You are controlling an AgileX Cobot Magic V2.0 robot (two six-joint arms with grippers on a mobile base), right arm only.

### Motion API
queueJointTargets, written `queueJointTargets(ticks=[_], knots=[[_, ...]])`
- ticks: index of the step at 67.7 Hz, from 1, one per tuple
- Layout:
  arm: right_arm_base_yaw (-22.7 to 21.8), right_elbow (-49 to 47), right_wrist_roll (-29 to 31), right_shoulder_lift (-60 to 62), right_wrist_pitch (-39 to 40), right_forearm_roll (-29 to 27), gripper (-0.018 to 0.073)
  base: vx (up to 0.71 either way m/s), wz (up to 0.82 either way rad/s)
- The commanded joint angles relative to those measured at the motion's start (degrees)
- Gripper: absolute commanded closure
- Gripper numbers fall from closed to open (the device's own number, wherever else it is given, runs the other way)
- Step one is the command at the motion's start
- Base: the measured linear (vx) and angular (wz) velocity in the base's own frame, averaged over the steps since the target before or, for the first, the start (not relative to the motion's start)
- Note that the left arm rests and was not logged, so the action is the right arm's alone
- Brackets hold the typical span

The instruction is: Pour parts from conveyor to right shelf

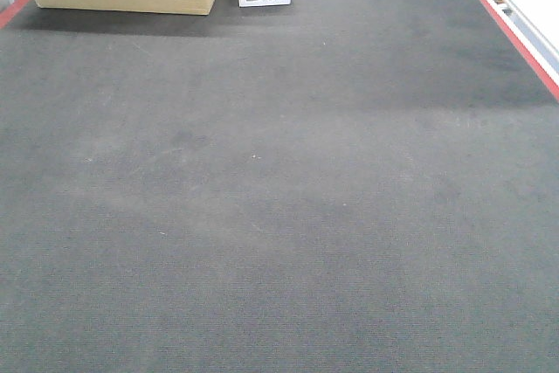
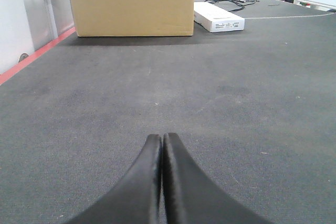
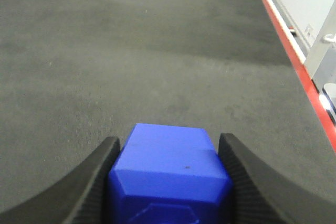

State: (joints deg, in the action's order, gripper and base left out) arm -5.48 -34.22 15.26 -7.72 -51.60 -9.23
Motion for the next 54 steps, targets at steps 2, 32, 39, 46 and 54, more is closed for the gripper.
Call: queueJointTargets(ticks=[2, 32, 39, 46, 54], knots=[[-0.1, -1.1, 0.8, -0.3, 4.7, -0.1, 0.0565, 0.0, 0.0], [-0.1, 9.1, -1.1, 9.4, 14.8, 3.1, 0.0565, 0.0, 0.0], [-0.1, 9.1, -1.1, 9.3, 14.9, 2.8, 0.0565, 0.0, 0.0], [-0.1, 9.1, -1.1, 9.3, 15.1, 2.7, 0.0565, 0.0, 0.0], [-0.1, 9.1, -1.1, 9.3, 14.2, 2.7, 0.0565, 0.0, 0.0]])
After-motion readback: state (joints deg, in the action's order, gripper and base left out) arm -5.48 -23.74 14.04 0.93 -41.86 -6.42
